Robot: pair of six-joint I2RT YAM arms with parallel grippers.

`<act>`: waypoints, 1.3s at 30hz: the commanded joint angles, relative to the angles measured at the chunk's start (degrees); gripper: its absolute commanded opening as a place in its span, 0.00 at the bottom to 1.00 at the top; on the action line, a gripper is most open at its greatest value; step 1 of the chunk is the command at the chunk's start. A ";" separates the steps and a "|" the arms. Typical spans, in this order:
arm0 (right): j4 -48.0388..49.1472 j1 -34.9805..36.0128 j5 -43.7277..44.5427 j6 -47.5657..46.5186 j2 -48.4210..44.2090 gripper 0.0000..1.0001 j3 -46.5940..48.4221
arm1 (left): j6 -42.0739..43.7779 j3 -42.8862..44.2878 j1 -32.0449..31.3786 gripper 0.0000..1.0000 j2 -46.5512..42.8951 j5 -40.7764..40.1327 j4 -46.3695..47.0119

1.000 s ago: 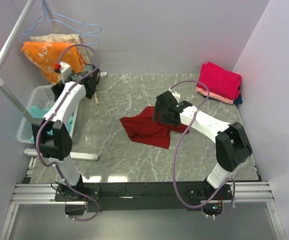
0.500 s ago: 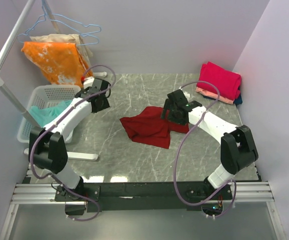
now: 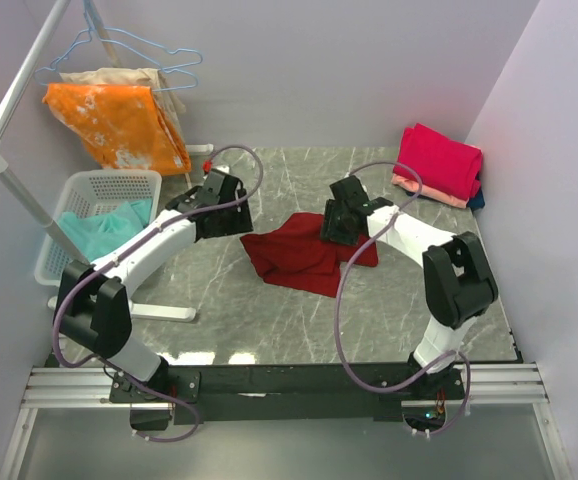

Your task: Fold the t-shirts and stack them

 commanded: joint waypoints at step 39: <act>-7.00 -1.72 -2.42 -4.63 -5.82 0.26 20.39 | -2.64 8.19 -10.55 0.72 5.67 -0.71 5.44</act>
